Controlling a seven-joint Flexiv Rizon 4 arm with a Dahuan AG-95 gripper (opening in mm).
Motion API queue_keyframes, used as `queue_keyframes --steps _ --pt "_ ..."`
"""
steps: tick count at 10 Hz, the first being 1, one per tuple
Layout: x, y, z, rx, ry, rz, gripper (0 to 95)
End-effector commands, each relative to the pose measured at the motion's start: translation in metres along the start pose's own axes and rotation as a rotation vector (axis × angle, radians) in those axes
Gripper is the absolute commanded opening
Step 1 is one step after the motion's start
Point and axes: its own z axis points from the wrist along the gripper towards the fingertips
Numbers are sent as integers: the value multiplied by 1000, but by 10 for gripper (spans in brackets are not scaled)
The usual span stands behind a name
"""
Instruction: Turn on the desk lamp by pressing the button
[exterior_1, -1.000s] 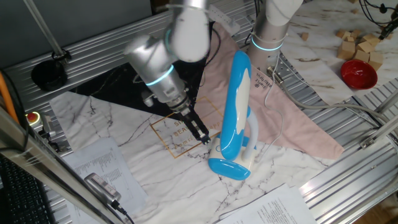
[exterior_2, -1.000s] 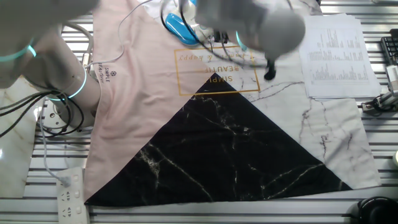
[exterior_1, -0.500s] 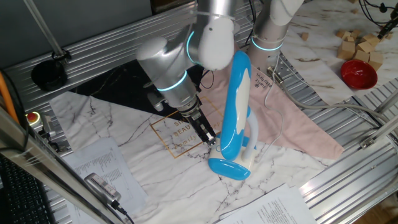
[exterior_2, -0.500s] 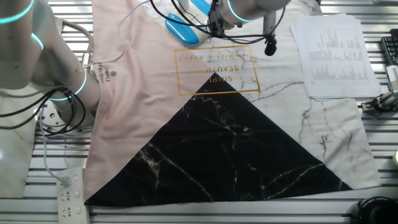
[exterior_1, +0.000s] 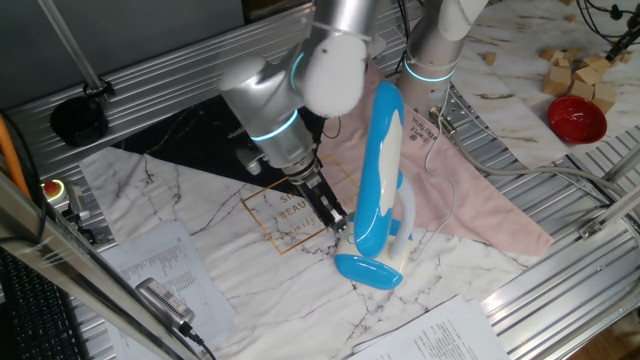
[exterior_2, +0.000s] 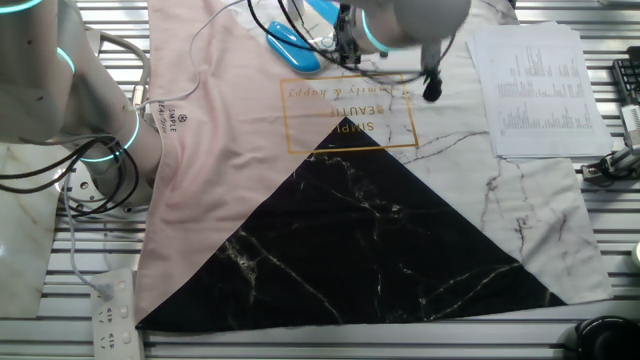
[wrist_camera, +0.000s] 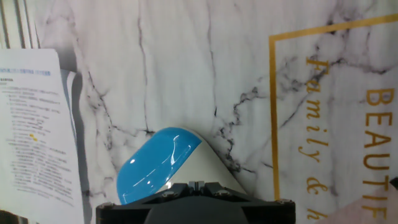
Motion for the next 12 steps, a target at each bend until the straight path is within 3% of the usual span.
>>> queue_keyframes --steps 1,6,8,10,11,12 --pt "-1 1 1 103 8 33 0" --pt "4 2 5 79 32 58 0" --pt "3 0 7 27 35 48 0" --pt "2 -4 10 122 35 36 0" --pt "2 -5 10 107 32 38 0" --pt "1 -5 11 71 29 38 0"
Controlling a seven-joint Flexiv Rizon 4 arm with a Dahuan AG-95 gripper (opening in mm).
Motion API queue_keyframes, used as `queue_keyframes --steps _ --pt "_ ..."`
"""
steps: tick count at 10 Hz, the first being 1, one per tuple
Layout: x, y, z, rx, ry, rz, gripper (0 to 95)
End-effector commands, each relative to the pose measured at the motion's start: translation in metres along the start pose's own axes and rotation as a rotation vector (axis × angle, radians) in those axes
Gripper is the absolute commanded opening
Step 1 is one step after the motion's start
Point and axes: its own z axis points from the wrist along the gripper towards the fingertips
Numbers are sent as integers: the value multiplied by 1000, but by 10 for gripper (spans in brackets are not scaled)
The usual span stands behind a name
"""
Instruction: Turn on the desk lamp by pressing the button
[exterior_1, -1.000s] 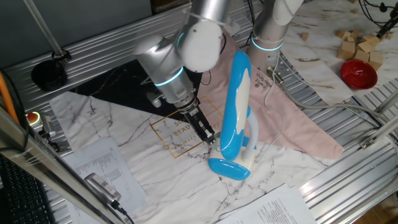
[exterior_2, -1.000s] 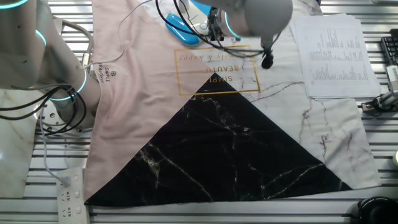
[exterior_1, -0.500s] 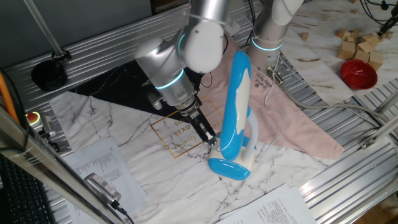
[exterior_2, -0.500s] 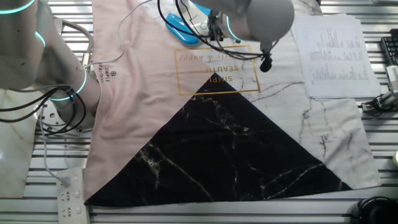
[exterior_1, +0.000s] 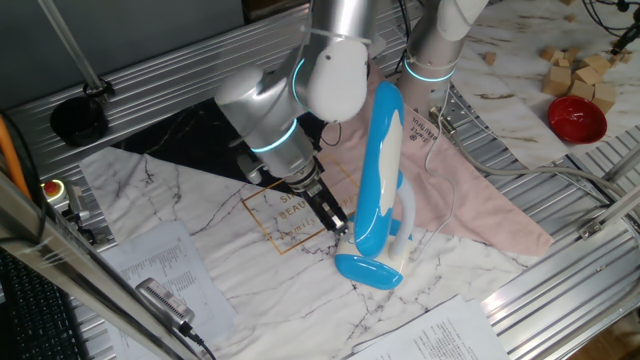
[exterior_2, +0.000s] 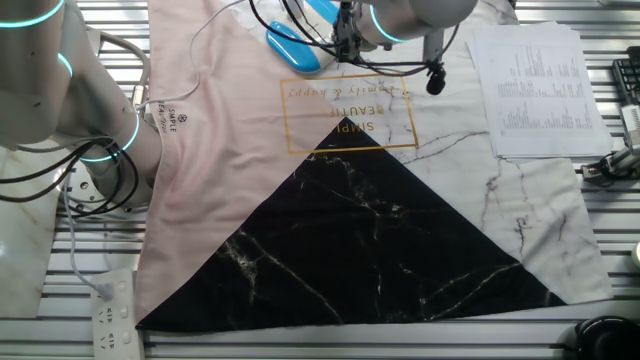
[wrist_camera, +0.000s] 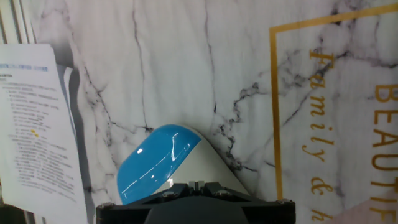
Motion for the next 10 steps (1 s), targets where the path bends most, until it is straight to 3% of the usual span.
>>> queue_keyframes --steps 1,3,10 --pt "1 -1 -1 -92 -7 1 0" --pt "1 -1 -1 -143 -8 -7 0" --pt "3 -1 0 -197 5 -2 0"
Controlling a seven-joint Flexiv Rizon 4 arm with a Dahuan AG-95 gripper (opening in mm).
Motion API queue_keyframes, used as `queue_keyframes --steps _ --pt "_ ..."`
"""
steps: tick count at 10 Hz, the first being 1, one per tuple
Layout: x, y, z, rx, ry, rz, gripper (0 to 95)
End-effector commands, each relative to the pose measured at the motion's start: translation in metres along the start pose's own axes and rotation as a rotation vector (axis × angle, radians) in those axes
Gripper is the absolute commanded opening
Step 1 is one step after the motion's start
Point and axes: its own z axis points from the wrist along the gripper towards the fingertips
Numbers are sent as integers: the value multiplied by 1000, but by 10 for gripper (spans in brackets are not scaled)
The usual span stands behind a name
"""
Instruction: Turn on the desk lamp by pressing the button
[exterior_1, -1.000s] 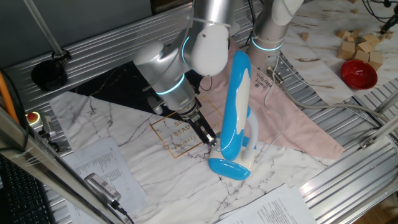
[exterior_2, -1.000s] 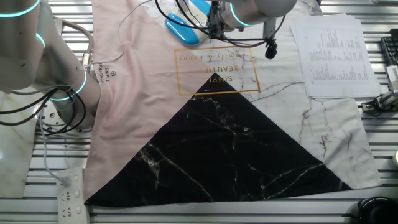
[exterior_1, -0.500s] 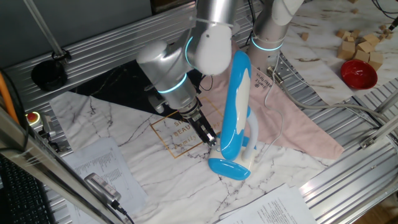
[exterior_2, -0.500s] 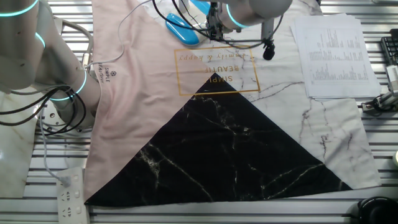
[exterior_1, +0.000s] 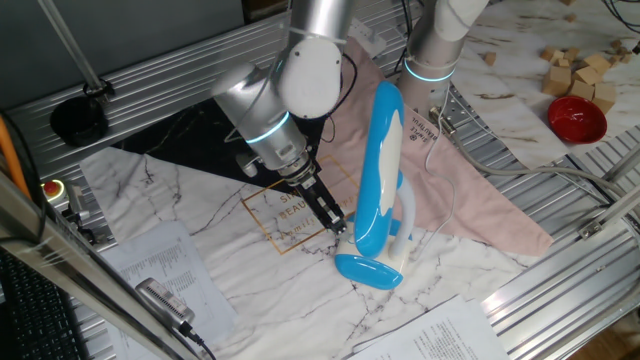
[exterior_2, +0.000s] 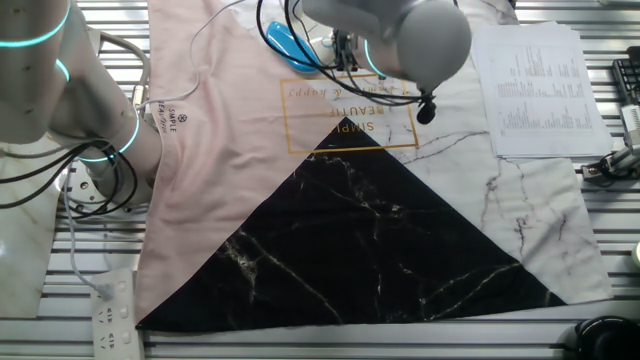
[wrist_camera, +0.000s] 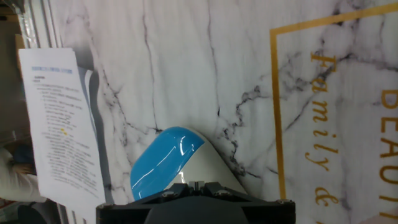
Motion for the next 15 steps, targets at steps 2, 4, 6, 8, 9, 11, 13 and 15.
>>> queue_keyframes --steps 2,4,6,8,9,11,13,15 --pt "4 1 0 -9 4 0 0" --pt "8 1 1 -13 7 -1 0" --pt "10 2 4 -12 7 1 0" --pt "10 1 7 -13 9 0 0" --pt "9 -2 11 -13 8 -6 0" --pt "6 -12 19 -16 4 -25 0" --pt "3 -18 25 -150 17 -52 0" --pt "7 -1 -2 -124 92 -25 0"
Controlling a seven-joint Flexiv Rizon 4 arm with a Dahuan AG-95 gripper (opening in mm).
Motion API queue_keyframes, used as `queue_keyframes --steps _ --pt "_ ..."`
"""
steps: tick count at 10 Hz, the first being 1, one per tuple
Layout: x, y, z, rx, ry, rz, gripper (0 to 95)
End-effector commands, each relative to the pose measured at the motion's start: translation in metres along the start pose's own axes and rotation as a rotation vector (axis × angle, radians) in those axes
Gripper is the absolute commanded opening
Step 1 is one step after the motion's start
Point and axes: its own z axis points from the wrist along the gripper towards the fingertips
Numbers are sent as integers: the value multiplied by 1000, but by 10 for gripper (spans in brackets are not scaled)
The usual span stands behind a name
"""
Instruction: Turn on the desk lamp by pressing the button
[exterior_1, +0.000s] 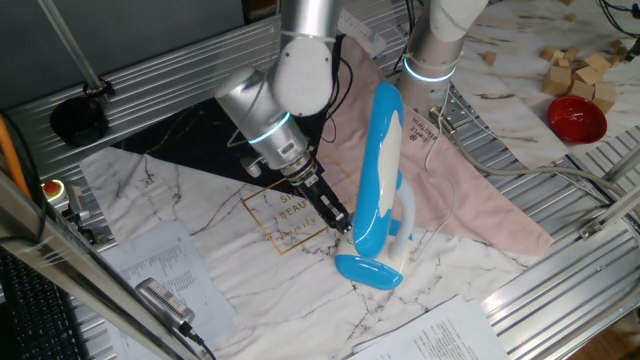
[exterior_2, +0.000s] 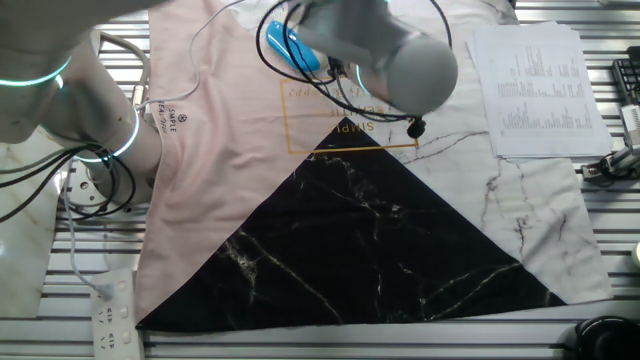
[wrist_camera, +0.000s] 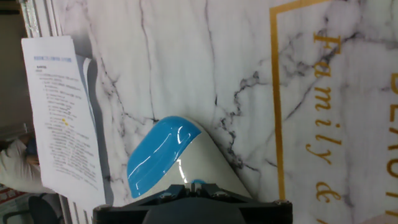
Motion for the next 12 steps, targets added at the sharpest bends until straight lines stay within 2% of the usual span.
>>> queue_keyframes --steps 1,2,3,4,7,8,10,12 --pt "1 17 -22 -12 88 42 0" --pt "8 41 -38 98 106 78 0" --pt "10 49 -40 246 97 81 0" --pt "10 49 -40 247 86 77 0" --pt "1 49 -39 293 64 62 0" --pt "-3 48 -39 309 44 41 0" --pt "-8 45 -41 369 -6 -26 0" --pt "-12 43 -44 376 -20 -44 0"
